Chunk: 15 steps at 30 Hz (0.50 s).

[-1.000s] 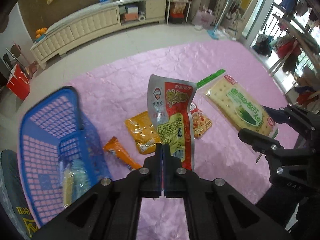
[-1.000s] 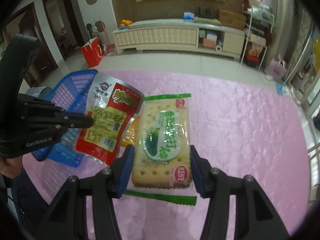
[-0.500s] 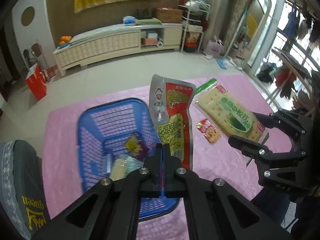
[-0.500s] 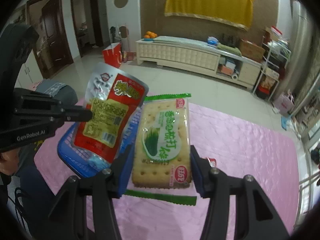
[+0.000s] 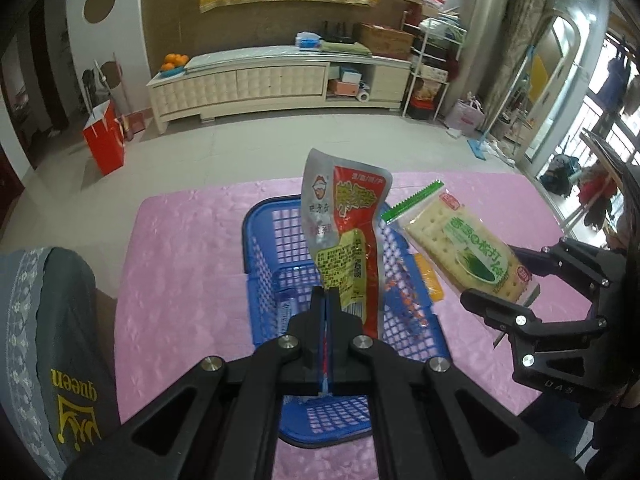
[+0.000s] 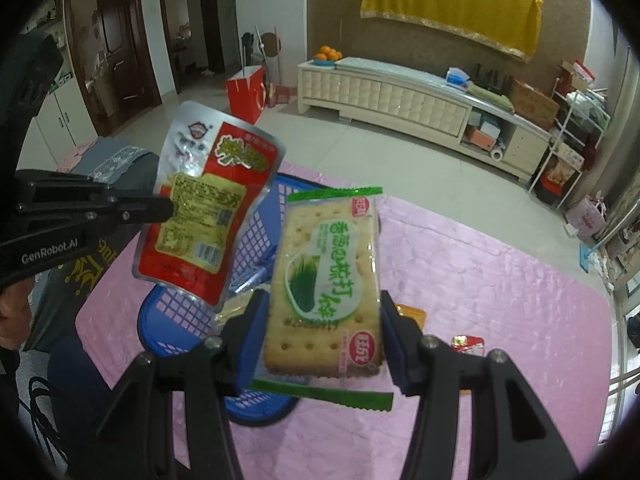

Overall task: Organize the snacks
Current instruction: 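Carry both packs over the basket and open both tools to drop them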

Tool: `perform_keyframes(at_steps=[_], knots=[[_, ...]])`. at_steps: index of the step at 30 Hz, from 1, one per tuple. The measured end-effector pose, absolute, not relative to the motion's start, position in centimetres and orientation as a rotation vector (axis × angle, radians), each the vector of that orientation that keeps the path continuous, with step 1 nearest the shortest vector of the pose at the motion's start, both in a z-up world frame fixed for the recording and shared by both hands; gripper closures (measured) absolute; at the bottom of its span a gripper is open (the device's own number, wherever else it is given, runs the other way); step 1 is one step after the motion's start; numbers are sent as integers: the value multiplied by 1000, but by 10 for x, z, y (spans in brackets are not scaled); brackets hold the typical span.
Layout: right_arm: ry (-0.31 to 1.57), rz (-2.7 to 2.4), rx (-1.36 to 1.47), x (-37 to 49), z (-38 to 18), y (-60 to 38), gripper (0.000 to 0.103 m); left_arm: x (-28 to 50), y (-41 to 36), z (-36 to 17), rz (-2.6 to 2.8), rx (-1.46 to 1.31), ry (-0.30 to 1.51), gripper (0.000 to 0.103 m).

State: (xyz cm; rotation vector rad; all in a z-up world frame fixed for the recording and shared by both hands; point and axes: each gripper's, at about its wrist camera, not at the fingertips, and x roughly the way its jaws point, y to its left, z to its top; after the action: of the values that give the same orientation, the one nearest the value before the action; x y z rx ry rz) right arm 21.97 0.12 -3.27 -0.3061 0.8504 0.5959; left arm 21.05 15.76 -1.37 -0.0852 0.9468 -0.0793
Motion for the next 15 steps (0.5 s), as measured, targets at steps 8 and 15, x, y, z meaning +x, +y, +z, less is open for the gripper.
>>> perform_keyframes(at_steps=[8,15], knots=[[935,590,-349,229,-62,32,45,234,173,-43,-68,-95,989,103],[971,575,-401,238,-78,46,45,253,173,-65,-73,-68,1012,103]])
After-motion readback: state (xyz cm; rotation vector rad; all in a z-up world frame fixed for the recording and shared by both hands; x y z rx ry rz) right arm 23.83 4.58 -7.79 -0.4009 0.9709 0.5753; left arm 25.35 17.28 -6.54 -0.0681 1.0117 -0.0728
